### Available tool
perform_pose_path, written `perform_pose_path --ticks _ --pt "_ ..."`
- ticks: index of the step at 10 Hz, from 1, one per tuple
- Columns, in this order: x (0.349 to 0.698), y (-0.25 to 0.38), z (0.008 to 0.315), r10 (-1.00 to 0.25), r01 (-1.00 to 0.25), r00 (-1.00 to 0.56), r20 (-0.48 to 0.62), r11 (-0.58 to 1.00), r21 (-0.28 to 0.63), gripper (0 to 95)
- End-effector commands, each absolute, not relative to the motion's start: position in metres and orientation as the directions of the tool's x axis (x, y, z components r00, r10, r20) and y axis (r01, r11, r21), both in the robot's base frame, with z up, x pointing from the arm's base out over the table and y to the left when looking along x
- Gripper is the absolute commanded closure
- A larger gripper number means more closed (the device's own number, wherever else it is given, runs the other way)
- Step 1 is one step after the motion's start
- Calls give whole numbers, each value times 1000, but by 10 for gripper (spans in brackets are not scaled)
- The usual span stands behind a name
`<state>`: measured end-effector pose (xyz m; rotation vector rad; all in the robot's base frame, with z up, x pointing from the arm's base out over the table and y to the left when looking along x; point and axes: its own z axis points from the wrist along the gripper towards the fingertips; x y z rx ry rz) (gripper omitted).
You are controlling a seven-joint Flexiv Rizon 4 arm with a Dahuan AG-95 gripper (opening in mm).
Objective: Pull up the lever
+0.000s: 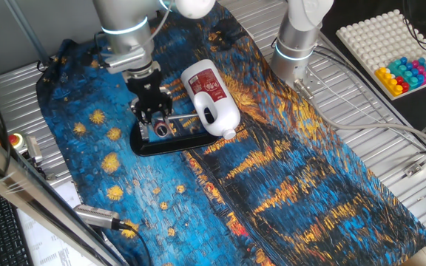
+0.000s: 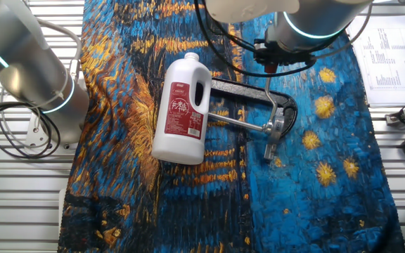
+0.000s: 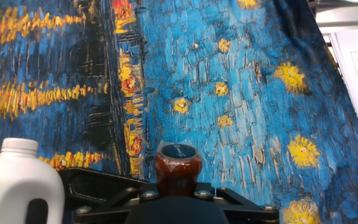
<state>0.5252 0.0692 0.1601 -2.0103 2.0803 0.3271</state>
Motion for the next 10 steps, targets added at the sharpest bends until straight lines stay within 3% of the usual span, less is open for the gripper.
perform_pose_path --ticks 1,10 --pt "523 64 160 -937 -999 -31 -349 33 1 950" --pt "524 54 168 -892 -999 -41 -451 37 19 950"
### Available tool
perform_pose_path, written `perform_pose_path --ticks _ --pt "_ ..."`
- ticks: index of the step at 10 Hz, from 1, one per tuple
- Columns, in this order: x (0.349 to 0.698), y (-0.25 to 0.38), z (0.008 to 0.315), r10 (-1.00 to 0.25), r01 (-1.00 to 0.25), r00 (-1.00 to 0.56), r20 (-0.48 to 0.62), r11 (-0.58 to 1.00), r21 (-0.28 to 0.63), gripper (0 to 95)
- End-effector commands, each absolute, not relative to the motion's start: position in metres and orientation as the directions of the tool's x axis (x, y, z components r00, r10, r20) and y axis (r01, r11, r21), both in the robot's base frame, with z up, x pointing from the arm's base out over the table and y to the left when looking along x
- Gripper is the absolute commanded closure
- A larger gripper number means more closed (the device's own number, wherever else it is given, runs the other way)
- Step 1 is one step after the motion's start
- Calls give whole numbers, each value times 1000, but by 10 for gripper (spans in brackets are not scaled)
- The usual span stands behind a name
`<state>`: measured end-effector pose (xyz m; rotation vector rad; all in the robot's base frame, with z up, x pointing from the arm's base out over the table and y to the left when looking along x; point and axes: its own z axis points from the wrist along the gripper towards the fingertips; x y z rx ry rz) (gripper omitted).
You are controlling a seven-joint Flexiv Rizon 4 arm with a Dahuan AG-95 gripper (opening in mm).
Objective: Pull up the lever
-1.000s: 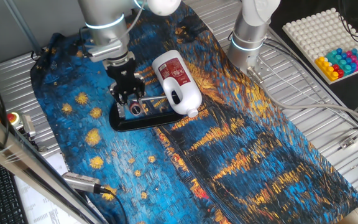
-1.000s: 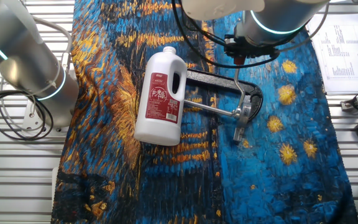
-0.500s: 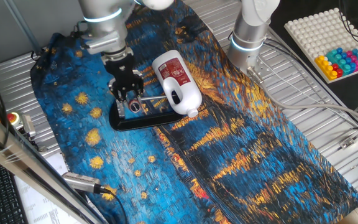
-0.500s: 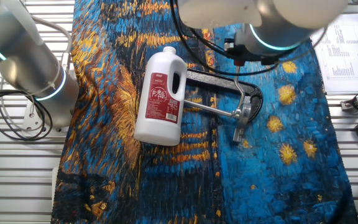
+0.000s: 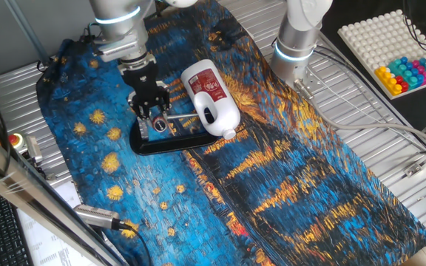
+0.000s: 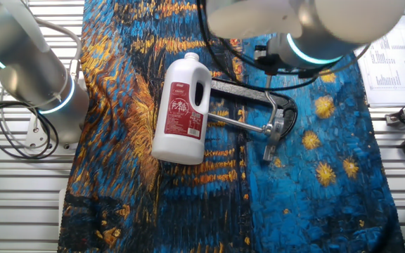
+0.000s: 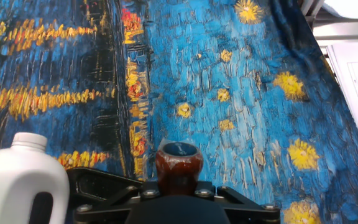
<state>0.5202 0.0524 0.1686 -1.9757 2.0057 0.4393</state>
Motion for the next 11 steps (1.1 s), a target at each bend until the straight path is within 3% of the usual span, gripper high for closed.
perform_pose_path --ticks 1,2,4,7,11 --pt "526 55 169 -894 -999 -45 -445 40 20 760" --pt "527 55 169 -904 -1000 -31 -426 25 18 760" --pt "526 55 169 -915 -1000 -6 -404 -2 19 380" --pt "523 60 175 -936 -999 -26 -352 17 29 380" --pt "519 82 197 -985 -996 -83 -154 78 40 380"
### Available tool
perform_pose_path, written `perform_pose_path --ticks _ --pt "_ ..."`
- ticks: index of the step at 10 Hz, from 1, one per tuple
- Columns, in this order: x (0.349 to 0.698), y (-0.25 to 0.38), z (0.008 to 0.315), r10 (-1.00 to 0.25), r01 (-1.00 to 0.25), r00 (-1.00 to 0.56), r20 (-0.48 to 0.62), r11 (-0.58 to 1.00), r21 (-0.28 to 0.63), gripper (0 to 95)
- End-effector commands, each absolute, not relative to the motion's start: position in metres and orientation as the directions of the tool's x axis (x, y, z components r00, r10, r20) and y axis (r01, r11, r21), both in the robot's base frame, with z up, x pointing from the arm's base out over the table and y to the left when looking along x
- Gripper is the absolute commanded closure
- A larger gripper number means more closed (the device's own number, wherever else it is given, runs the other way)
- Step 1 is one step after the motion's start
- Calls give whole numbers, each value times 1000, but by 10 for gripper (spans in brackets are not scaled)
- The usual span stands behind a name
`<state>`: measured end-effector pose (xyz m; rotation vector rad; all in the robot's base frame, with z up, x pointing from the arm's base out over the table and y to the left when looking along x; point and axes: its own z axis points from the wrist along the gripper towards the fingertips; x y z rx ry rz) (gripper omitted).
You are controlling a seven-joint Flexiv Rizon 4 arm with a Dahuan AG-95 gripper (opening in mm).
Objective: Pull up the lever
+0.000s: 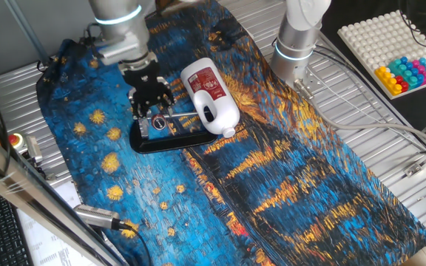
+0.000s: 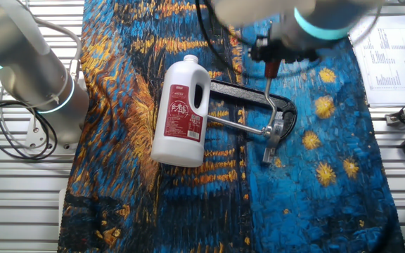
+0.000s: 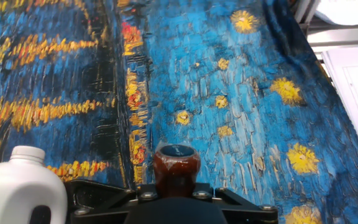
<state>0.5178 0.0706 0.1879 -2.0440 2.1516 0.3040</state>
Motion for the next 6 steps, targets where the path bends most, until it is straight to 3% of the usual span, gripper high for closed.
perform_pose_path --ticks 1,6 --pt "522 95 206 -989 -995 -95 -109 91 40 380" --pt "543 121 212 -990 -990 -136 -38 135 43 380"
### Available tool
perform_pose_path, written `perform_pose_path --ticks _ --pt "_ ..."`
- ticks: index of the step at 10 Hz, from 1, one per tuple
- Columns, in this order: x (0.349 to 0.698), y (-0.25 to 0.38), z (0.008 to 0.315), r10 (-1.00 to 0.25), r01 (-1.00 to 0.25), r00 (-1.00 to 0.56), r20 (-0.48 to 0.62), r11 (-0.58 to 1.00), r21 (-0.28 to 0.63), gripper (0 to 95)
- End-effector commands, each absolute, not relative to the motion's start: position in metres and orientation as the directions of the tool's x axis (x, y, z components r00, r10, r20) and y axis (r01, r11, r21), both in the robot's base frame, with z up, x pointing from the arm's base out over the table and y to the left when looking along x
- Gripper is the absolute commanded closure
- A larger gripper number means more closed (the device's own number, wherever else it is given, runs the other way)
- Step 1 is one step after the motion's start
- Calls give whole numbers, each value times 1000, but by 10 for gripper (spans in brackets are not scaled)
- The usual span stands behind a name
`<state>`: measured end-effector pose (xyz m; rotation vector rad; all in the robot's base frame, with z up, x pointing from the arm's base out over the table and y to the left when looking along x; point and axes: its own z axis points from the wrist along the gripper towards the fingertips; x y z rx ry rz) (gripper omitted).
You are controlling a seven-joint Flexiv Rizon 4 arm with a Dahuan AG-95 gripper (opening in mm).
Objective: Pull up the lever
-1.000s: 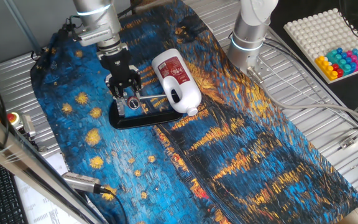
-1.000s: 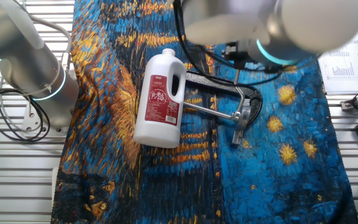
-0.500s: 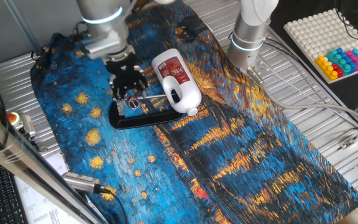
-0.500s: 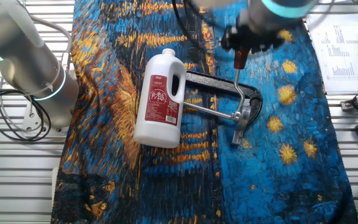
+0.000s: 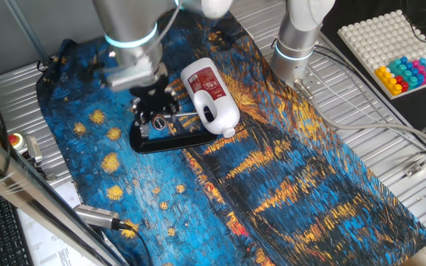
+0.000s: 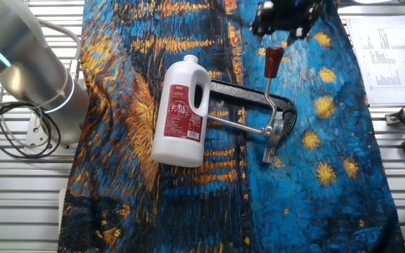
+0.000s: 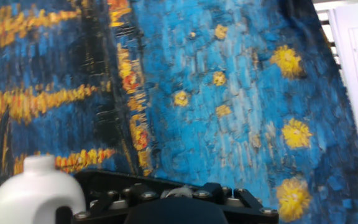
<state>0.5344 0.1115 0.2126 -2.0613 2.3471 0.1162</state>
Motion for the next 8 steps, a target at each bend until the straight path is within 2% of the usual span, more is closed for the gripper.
perform_pose_path --ticks 1,3,6,7,8 --pt "549 127 208 -994 -993 -109 2 109 38 380" --pt "553 133 197 -996 -996 -75 51 77 48 380" --pt "544 126 177 -996 -995 -84 39 86 55 380" --pt "543 127 172 -996 -993 -78 40 81 80 570" --pt "544 128 171 -996 -991 -81 40 85 104 570"
